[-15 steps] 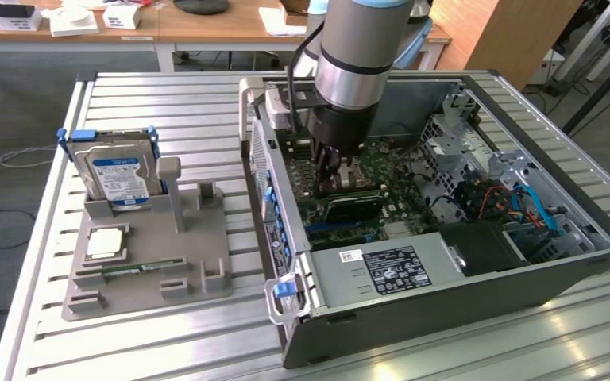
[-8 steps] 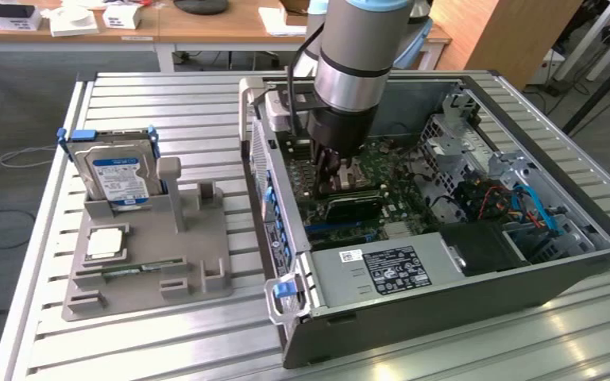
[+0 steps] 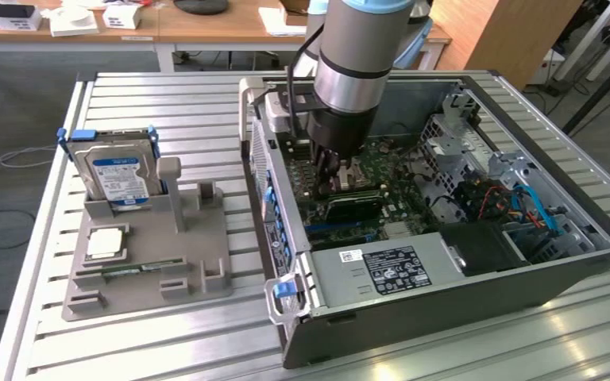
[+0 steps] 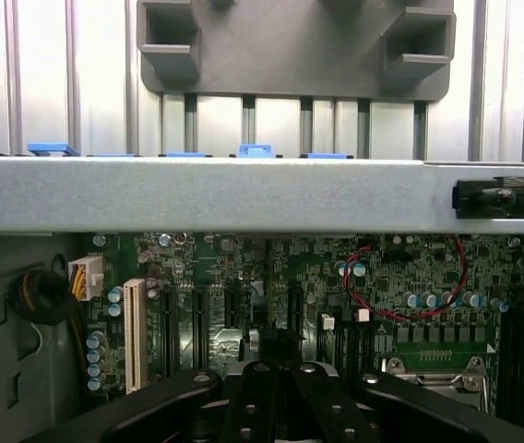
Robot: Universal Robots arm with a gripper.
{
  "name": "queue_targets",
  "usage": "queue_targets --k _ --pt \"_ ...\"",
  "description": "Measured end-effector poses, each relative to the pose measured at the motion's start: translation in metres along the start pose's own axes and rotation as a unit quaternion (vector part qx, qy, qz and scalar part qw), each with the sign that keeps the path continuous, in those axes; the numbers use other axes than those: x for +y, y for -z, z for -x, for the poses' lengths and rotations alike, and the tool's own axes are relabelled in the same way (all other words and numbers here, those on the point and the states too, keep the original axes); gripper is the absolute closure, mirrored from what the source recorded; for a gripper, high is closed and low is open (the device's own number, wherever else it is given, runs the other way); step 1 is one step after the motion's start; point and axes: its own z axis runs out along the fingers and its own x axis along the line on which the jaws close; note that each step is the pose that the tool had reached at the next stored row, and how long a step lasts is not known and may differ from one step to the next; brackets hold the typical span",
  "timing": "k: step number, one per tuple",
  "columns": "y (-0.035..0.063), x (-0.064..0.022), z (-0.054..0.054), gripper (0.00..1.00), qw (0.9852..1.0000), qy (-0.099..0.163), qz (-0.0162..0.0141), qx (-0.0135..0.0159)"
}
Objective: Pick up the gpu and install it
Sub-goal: 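Press down on the gpu until it lock into place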
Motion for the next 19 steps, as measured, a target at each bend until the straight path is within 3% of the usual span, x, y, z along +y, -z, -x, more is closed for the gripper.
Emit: queue_targets --k 19 --pt "-0.0019 0.0000 0.0000 0.89 1.0000 0.000 0.0000 0.0000"
